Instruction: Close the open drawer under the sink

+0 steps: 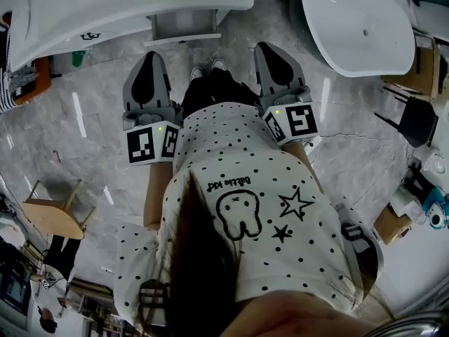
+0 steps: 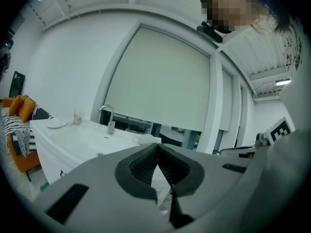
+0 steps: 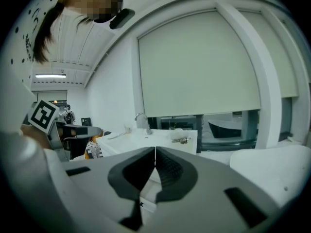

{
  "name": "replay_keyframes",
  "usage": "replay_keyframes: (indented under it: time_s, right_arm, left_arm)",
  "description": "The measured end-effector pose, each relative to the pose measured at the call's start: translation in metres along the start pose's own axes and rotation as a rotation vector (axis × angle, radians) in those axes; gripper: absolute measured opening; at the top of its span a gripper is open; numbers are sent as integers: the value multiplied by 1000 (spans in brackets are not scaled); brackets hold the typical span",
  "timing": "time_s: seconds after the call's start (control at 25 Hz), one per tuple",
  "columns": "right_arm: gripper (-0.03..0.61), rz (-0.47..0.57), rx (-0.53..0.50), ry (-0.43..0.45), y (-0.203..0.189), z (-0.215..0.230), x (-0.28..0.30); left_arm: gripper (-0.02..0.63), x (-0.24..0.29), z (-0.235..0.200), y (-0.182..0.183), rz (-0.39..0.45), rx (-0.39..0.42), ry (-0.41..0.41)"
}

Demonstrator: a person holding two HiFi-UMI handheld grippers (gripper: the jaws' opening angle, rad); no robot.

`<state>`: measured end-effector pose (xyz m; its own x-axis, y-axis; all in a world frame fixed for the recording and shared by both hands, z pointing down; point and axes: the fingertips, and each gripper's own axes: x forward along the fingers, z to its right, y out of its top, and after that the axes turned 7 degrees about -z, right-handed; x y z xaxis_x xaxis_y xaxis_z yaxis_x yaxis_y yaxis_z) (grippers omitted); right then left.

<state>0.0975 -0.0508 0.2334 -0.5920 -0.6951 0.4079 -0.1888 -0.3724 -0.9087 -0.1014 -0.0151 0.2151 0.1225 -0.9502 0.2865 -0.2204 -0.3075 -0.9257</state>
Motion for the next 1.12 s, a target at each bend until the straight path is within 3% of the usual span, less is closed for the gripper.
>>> replay_keyframes:
  time_s: [0.48,1.12]
  right_arm:
    - [14,4,-26,51,-5,19,9]
    - [14,16,13,-1,18,16,30]
  left_arm:
    - [6,6,-5,-5,40,-16,88]
    - [6,36,-20,23,20,9,22]
